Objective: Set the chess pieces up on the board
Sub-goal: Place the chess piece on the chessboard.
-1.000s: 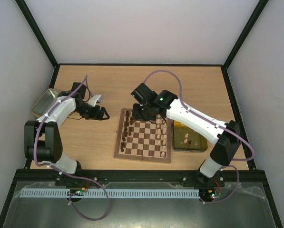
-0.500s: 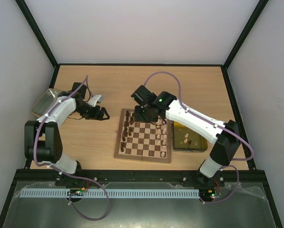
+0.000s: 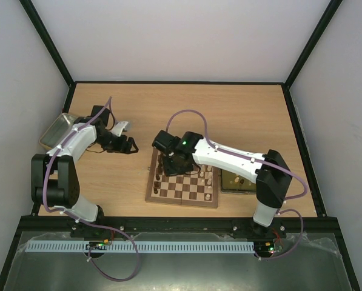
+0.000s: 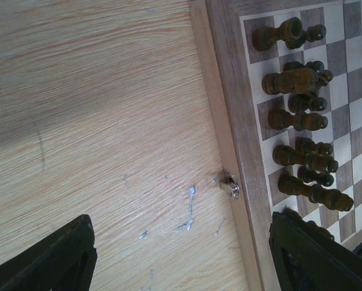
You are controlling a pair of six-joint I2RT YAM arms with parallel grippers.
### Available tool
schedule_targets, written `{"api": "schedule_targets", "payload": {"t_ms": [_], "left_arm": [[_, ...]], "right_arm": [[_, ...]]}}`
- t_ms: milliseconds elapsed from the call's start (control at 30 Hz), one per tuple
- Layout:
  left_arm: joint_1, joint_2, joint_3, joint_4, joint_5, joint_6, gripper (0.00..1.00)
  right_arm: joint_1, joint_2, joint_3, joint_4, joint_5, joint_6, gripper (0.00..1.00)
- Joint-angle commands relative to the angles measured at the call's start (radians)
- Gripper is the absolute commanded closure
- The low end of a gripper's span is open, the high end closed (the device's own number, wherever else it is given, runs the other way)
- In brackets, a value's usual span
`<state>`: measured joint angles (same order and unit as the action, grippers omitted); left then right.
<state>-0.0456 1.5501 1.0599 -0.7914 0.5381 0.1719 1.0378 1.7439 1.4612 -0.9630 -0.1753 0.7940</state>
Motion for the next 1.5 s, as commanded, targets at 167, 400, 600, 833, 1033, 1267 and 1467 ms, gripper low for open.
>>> {"api": "schedule_targets", "payload": {"t_ms": [167, 400, 600, 833, 1033, 1267, 1467], "left_arm": [[0.019, -0.007, -0.014, 0.004, -0.023, -0.008, 0.21], [0.023, -0.007, -0.015, 0.006, -0.027, -0.008, 0.2], [0.024, -0.007, -0.014, 0.006, -0.031, -0.011, 0.2], [0.026, -0.007, -0.016, 0.008, -0.035, -0.012, 0.2], [0.027, -0.005, -0.016, 0.008, -0.036, -0.012, 0.19], [0.027, -0.007, -0.016, 0.008, -0.038, -0.011, 0.19], [0.027, -0.005, -0.016, 0.007, -0.037, -0.012, 0.19]], "right_arm": [[0.015, 0.07, 0.003, 0.012, 0.0, -0.037, 0.98], [0.015, 0.125, 0.023, 0.049, -0.01, -0.048, 0.94], [0.015, 0.173, 0.055, 0.072, -0.017, -0.058, 0.95], [0.016, 0.203, 0.078, 0.081, -0.025, -0.067, 0.95], [0.015, 0.212, 0.078, 0.086, -0.027, -0.07, 0.95], [0.015, 0.219, 0.074, 0.09, -0.039, -0.075, 0.95], [0.016, 0.223, 0.074, 0.095, -0.044, -0.075, 0.95]]}}
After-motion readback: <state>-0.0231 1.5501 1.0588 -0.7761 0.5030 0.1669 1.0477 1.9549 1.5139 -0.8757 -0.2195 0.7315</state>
